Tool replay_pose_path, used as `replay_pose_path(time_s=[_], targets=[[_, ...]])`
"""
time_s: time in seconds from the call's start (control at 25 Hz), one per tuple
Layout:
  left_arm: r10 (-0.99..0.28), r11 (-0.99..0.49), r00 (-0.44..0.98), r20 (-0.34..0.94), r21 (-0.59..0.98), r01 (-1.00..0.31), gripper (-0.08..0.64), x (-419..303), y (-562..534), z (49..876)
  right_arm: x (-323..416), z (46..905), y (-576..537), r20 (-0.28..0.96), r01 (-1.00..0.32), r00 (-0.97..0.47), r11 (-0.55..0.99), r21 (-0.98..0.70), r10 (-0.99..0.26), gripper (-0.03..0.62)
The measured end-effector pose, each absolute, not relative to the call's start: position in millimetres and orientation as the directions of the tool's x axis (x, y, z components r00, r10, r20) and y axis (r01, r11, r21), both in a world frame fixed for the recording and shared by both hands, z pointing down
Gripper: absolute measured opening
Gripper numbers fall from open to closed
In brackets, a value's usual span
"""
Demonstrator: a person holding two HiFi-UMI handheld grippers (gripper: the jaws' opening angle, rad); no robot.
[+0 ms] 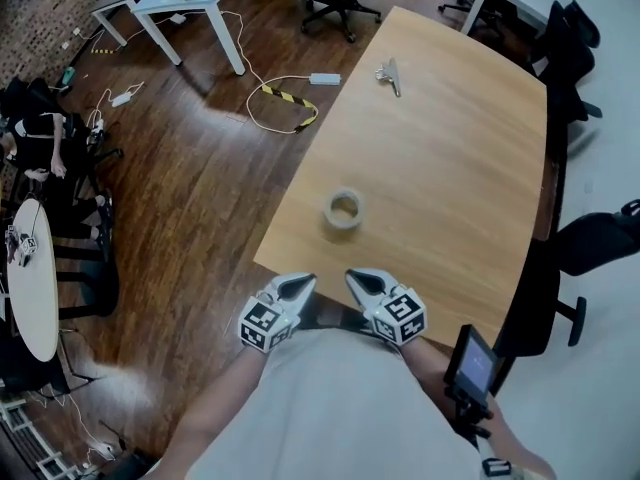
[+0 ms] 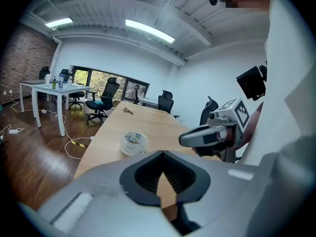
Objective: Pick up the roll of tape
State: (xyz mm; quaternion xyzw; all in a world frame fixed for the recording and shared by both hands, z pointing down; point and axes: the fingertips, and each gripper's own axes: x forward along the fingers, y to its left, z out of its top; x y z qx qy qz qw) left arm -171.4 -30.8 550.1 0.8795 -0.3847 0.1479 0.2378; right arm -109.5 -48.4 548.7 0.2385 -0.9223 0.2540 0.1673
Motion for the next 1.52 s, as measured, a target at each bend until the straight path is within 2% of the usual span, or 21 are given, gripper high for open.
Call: replay_pose_path(time_s=[0.32,0.56,0.8,1.52], targets=[[-0.444,-0.738,0.794,0.416,0.332,-0.587,0.006,-191.2,-26.6,542.7,-148.4,533.6,-55.3,0.431,-0.645,-0.754,0.682,-0.343,-0.496,0.002],[-0.358,-0.754,0.86,0.364,0.429,-0.497,0.006,-205.9,-29.0,536.6,-149.2,535.2,-48.3,0.436,-0.755,-0.655,0.559,-0.342,-0.617,0.002],[-0.27,-0.805,0.893,0.361,0.424,-0.415,0.006,-197.2,-26.1,542.7,-140.8,542.0,-29.4,0.435,-0.81,-0.585,0.478,-0.338,-0.684,0.002],[-0.221,-0.826,0.863,0.453,0.384,-0.413,0.006,-140.3,-53.9,545.8,-92.3,549.0,-61.9,0.432,-0.788,-0.613,0.47,-0.398,-0.662,0.002]])
